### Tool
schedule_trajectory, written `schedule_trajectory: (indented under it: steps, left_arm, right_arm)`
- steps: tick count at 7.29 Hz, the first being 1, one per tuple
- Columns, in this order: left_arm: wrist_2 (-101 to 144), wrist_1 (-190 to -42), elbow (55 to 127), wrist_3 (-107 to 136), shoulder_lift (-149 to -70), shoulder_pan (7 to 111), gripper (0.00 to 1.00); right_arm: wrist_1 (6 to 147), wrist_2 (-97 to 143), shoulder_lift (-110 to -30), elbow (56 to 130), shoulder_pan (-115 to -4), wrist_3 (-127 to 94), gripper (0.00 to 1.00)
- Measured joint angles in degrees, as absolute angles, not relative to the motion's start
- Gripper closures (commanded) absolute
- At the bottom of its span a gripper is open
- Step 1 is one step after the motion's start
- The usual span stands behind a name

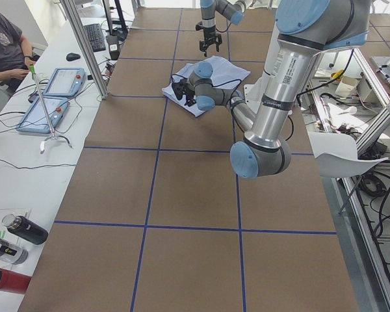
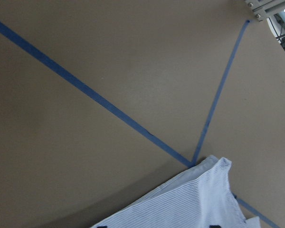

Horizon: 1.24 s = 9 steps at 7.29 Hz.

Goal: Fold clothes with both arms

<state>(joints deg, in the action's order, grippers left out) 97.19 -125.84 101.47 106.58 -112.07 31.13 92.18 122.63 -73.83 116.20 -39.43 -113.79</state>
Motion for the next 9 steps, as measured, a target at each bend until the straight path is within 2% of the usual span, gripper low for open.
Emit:
schedule_trajectory:
  steps: [4,7,9]
  left_arm:
    - [90.0,-126.2,101.3,100.2,-109.5,25.0,0.29]
    - [89.7,-126.2,100.3,99.0,-109.2,22.9,0.4]
    - [89.7,-126.2,99.6,98.9,-109.5,22.5,0.44]
  right_arm:
    - [91.6,119.3,-69.3,105.2,-49.5,-93.8,0.0]
    - [91.5,117.3,-67.6,102.3,-50.6,-91.0,0.0]
    - [91.6,117.2,-67.4,101.7,-50.6,-91.0,0.0]
